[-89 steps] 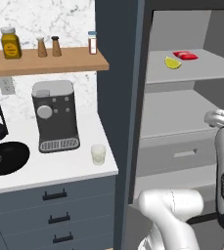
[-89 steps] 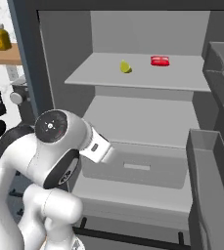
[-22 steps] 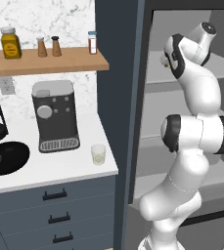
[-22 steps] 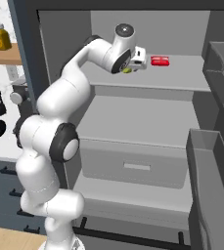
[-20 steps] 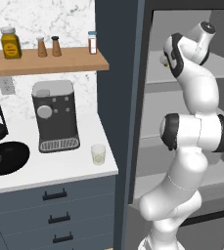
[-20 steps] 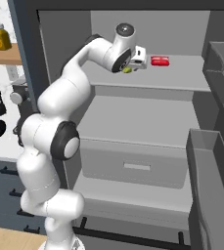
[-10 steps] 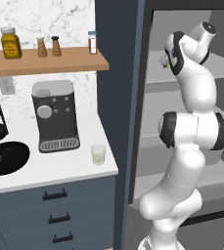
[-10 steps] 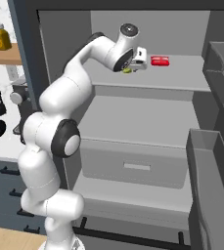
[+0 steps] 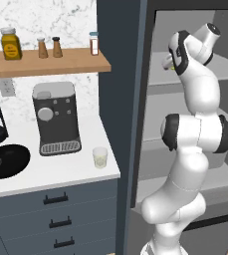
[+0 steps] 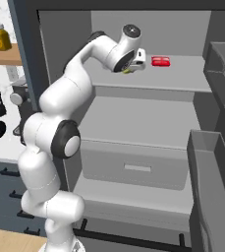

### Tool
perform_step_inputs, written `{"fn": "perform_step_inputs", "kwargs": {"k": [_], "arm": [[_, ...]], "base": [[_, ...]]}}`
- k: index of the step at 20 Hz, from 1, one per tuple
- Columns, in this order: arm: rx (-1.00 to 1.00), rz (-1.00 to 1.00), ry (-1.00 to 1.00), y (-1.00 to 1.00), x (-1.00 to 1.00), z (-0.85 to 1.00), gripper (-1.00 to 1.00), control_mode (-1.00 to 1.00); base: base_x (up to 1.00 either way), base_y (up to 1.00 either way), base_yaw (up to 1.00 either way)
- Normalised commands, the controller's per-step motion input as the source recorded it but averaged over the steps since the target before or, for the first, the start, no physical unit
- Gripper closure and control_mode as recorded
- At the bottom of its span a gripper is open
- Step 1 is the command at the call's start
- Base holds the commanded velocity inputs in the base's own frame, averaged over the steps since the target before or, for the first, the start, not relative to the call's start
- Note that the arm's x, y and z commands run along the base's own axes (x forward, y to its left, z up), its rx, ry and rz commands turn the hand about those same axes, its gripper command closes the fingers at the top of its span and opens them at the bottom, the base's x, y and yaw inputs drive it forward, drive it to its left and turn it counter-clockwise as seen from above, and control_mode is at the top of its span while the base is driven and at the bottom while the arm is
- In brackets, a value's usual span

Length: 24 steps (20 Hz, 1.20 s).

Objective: Grab a lemon wedge from the fridge and one ice cube from the ice bowl, and put them in the glass of lemonade.

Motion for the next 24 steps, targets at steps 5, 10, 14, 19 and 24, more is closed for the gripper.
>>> {"fn": "perform_step_inputs", "kwargs": {"k": [5,10,14,19,24], "arm": [[0.00,0.08,0.00,0.28,-0.02,0.00,-1.00,-1.00],[0.00,-0.01,0.00,-0.03,0.04,0.00,-1.00,-1.00],[0.00,-0.11,0.00,-0.19,0.14,0.00,-1.00,-1.00],[0.00,-0.08,0.00,-0.08,0.17,0.04,-1.00,-1.00],[0.00,-0.02,0.04,0.00,0.12,0.07,-1.00,-1.00]], "base": [[0.00,0.00,0.00],[0.00,0.00,0.00],[0.00,0.00,0.00],[0.00,0.00,0.00],[0.00,0.00,0.00]]}}
